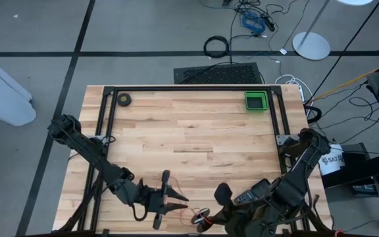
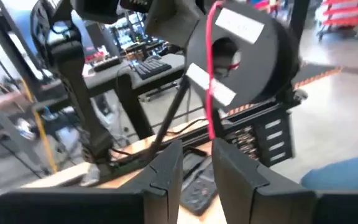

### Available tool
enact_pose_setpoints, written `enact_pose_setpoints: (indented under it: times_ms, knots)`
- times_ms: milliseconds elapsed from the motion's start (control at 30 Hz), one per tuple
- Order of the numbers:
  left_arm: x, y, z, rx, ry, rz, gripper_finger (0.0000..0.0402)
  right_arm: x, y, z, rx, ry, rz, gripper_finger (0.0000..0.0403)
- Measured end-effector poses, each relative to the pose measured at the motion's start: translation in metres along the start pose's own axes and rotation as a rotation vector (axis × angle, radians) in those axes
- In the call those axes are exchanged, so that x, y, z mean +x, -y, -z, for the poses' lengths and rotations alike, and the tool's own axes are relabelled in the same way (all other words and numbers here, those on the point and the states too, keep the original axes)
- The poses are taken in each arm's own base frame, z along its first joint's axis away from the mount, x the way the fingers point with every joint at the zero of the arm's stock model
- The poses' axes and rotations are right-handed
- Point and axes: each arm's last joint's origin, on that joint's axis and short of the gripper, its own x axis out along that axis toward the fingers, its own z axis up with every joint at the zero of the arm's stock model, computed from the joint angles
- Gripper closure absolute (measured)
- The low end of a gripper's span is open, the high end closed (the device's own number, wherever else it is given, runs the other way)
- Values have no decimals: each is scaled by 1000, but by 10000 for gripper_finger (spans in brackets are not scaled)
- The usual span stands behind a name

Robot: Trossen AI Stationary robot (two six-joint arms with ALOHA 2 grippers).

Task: Coil cords
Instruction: Uncoil the red wire on the black spool

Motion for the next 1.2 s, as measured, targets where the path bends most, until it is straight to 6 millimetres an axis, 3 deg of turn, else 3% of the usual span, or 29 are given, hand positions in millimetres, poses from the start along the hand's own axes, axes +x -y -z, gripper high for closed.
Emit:
enact_pose_setpoints:
  times_ms: [133,533,967,1200]
  knots:
    - [0,2,3,-109,-21,41,301,-5,-1,-1,5,9,-5,403]
    - [4,-4,10,-178,-66,51,203,-17,-1,-5,-20,58,-9,403]
    - [26,-10,33,-210,-58,11,198,-17,0,-6,-15,72,-9,403]
    - [28,-11,32,-219,-35,14,198,-17,-1,-6,-16,69,-10,403]
